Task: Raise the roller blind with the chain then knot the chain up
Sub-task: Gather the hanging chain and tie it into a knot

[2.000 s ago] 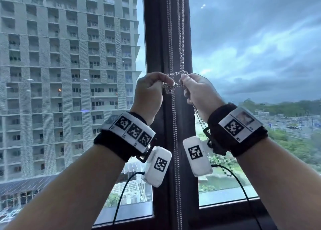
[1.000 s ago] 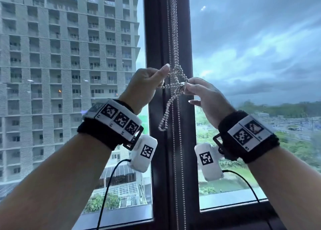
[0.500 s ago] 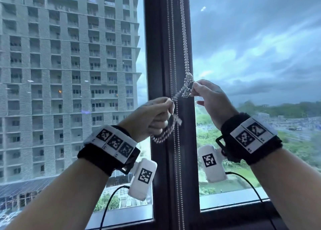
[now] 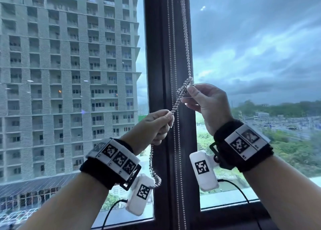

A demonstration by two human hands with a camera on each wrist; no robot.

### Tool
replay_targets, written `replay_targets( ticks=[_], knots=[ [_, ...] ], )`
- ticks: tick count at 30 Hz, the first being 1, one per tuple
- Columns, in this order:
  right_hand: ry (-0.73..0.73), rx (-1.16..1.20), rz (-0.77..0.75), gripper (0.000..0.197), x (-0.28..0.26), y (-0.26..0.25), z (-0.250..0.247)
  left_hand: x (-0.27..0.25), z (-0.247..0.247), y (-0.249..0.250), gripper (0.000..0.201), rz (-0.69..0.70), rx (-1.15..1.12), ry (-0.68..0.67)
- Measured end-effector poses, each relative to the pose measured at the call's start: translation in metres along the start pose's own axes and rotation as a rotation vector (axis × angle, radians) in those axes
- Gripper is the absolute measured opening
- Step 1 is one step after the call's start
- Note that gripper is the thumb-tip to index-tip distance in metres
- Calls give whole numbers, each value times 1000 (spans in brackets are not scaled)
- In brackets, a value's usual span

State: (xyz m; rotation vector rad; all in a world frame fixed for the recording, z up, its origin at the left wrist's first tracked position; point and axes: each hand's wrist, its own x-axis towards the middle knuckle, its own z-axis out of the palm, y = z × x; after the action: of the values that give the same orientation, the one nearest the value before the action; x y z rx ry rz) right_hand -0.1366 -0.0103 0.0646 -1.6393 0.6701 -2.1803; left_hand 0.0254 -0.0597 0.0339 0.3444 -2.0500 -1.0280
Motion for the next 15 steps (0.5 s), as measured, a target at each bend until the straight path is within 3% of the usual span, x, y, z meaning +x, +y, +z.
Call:
replay_targets(
  ticks=[5,8,10,15],
  knots=[
    [51,-146,-110,15,-3,-4,1,-1,2,0,31,26,24,-31],
    [96,-173,-86,42,1,-5,-5,-6,5,-11,31,-17,108,-61],
    [107,-212,-90,50,2,-4,-11,-12,7,-21,31,-49,68,-21],
    [-73,-536,-362,45,-7,3,-6,-15,6,-22,30,-63,62,17]
  ],
)
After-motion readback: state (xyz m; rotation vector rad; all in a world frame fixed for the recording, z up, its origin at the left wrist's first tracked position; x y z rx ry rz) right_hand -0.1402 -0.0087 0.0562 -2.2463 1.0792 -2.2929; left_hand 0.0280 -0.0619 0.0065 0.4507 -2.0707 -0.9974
